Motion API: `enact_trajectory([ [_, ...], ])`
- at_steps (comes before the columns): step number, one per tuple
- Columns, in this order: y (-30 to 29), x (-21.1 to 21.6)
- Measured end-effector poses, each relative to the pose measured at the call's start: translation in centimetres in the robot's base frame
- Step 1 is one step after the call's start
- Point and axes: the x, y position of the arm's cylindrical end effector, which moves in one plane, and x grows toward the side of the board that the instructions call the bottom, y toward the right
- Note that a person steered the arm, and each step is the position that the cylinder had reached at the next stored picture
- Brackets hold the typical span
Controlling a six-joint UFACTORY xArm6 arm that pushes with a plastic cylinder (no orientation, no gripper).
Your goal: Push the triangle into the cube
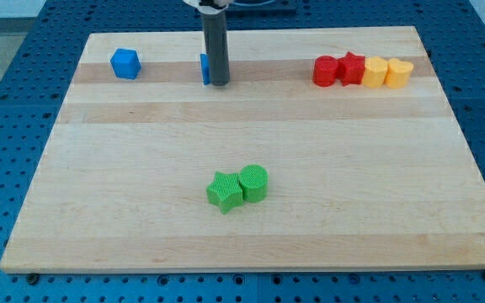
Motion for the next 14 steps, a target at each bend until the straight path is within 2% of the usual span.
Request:
enact_trajectory([
  [1, 1.6, 0.8],
  [2, 4.7, -1.0],
  [3, 4.4, -5.0],
  [4, 3.0, -6.6],
  [7, -1.5, -2.8],
  [9, -6.0, -3.1],
  [10, -3.1, -3.1],
  [11, -0.6, -0.2],
  [14, -7.7, -1.5],
])
